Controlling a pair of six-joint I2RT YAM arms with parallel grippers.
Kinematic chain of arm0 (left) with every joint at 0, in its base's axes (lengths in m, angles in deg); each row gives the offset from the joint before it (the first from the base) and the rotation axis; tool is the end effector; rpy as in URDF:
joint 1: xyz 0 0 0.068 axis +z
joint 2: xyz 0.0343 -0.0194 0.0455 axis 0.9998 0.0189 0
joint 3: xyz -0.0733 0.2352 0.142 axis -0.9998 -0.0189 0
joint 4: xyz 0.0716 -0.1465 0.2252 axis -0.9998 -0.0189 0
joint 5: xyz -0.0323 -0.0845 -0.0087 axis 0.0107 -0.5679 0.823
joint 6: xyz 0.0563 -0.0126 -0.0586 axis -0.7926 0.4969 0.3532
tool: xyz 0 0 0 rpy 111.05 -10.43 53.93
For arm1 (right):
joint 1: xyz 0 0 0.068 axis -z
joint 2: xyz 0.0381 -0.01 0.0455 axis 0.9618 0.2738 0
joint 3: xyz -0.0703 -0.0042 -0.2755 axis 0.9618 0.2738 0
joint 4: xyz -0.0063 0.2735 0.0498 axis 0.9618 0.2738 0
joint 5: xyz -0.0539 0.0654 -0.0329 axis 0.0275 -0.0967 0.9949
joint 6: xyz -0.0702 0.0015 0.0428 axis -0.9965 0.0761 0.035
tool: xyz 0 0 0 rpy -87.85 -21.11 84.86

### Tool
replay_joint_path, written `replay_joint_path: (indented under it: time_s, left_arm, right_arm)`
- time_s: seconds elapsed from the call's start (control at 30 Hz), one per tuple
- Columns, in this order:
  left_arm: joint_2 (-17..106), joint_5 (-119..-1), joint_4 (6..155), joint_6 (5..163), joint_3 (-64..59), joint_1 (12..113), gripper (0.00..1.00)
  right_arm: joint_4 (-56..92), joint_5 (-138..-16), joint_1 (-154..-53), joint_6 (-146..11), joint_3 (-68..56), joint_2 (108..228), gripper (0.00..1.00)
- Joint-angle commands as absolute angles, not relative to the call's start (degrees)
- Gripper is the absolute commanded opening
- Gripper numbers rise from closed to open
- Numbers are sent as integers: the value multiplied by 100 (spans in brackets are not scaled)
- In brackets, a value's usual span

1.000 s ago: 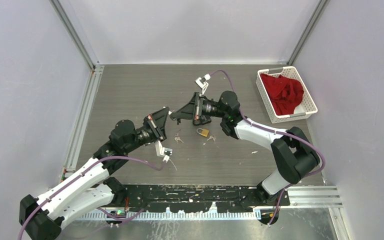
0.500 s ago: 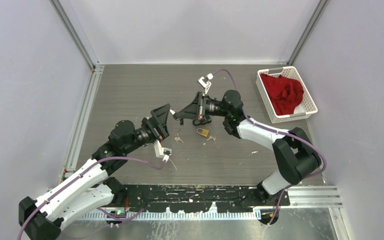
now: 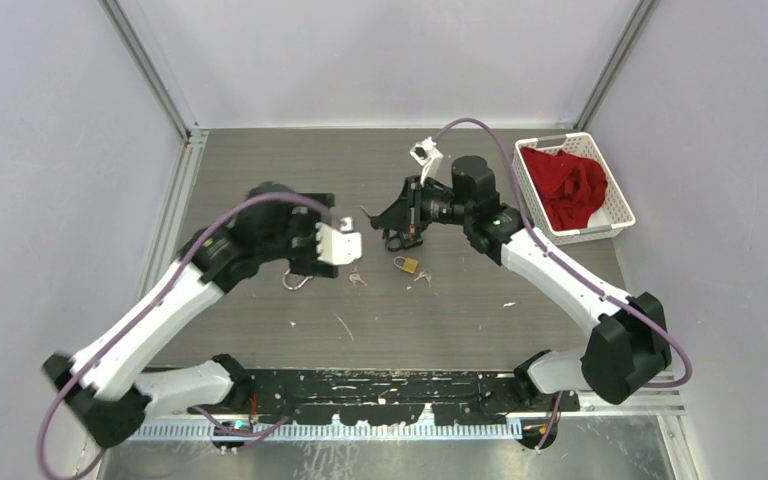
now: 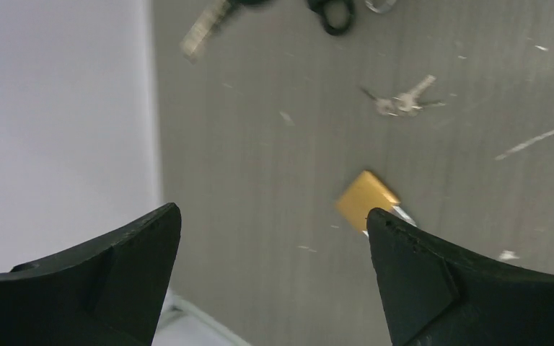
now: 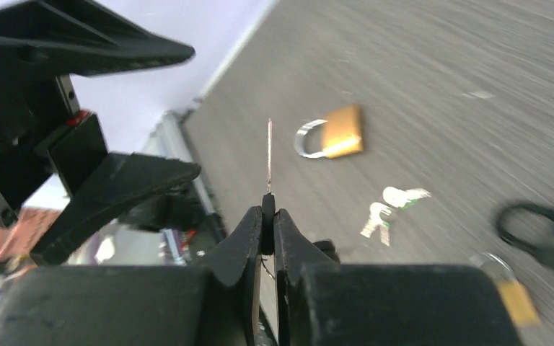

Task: Unlock with the key

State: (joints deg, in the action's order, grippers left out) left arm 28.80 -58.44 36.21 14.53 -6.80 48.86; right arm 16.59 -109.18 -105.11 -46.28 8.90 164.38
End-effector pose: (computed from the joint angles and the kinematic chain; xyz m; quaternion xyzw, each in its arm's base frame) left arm 0.1879 -0.1692 0.3678 0.6851 0.5552 0.0216 0.4711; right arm 0.2797 0.2212 0.3297 -0.2239 0.7442 0.5146 0.3623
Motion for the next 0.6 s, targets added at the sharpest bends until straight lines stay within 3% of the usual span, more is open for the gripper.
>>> replay_joint_path:
  time_s: [0.0, 0.3, 0.57]
  left_arm:
    - [4189, -5565, 2541, 3193, -89, 4938, 99]
    - [6751, -5956, 3040, 5095, 1159, 5035, 98]
    - [8129, -6653, 3575, 5972, 2101, 5209, 98]
  right_arm:
    - [2973, -9265, -10024, -5136, 823, 15925, 1]
    - [3843, -7891, -8729, -4782, 1507, 14761, 1]
    - [3952, -8055, -8269, -4779, 1530, 14664, 1]
